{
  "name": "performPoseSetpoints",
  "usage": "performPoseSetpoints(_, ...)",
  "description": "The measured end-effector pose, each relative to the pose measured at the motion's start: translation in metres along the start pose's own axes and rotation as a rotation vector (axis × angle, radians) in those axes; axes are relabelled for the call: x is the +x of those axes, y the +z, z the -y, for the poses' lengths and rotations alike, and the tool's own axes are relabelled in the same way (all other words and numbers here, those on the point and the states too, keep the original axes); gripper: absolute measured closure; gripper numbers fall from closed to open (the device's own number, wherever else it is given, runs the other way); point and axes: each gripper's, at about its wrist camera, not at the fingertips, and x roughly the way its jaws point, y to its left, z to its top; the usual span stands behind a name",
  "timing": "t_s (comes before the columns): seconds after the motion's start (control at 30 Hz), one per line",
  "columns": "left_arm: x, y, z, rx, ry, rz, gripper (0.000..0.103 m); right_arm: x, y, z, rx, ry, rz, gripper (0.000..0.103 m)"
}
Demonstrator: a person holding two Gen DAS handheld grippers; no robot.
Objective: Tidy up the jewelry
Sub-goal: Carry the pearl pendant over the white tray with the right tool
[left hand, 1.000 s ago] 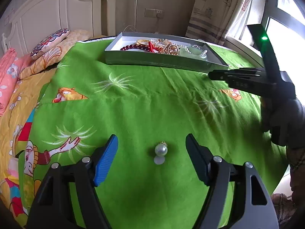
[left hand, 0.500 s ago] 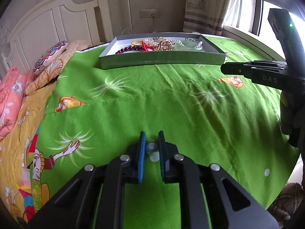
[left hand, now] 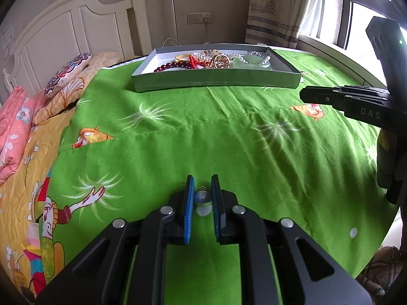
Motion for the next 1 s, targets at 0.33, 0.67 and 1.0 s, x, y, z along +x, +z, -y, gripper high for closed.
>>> performPoseSetpoints(0.33, 0.005, 0.023, 0.012, 0.035, -0.001, 0.019, 0.09, -0.002, 0.0, 0.003, 0.011, 0.004, 0.005, 0.088)
performPoseSetpoints(0.67, 0.013, 0.045, 0.022, 0.051, -0.006, 0.027, 0.09, -0.005, 0.003, 0.009, 0.024, 0.016, 0.016, 0.088)
performPoseSetpoints(1.0, 0.019, 0.075, 0.03, 0.061, -0.004, 0.063, 0.09, -0.012, 0.015, 0.021, 0.028, 0.002, 0.056, 0.088)
